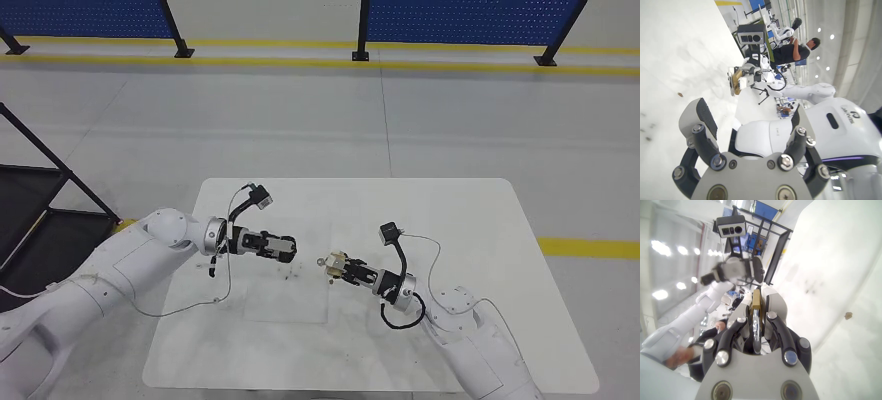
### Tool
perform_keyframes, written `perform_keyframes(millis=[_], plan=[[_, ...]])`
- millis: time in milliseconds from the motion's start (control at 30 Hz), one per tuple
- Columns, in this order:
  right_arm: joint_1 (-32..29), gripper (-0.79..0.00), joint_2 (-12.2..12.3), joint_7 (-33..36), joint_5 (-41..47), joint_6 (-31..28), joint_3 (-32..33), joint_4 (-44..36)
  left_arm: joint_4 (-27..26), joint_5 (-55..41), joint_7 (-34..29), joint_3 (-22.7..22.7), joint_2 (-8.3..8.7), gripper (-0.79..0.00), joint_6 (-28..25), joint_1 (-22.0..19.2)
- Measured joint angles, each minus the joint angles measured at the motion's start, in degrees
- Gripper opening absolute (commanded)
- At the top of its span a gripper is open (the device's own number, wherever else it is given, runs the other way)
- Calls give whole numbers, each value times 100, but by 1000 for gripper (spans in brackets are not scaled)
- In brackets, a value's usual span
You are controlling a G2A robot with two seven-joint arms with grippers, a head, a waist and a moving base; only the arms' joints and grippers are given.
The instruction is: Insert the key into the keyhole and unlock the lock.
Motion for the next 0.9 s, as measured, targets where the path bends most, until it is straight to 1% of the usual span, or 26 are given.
perform_keyframes(millis=[67, 333, 400, 467, 533, 600, 900], plan=[[0, -785, 0, 0, 0, 0, 0, 0, 15, -62, -83, -2, -12, 0, 71, 28], [0, -785, 0, 0, 0, 0, 0, 0, 13, -40, -64, -1, -10, 0, 56, 24], [0, -785, 0, 0, 0, 0, 0, 0, 13, 34, 41, -32, -18, 0, -17, 73], [0, -785, 0, 0, 0, 0, 0, 0, -67, 82, 271, -66, -55, 0, -194, 225], [0, -785, 0, 0, 0, 0, 0, 0, -66, -41, 284, -102, -106, 0, -287, 337], [0, -785, 0, 0, 0, 0, 0, 0, -41, 94, 330, -120, -164, 0, -343, 371], [0, -785, 0, 0, 0, 0, 0, 0, 289, 591, 639, -107, -559, 0, -648, 441]])
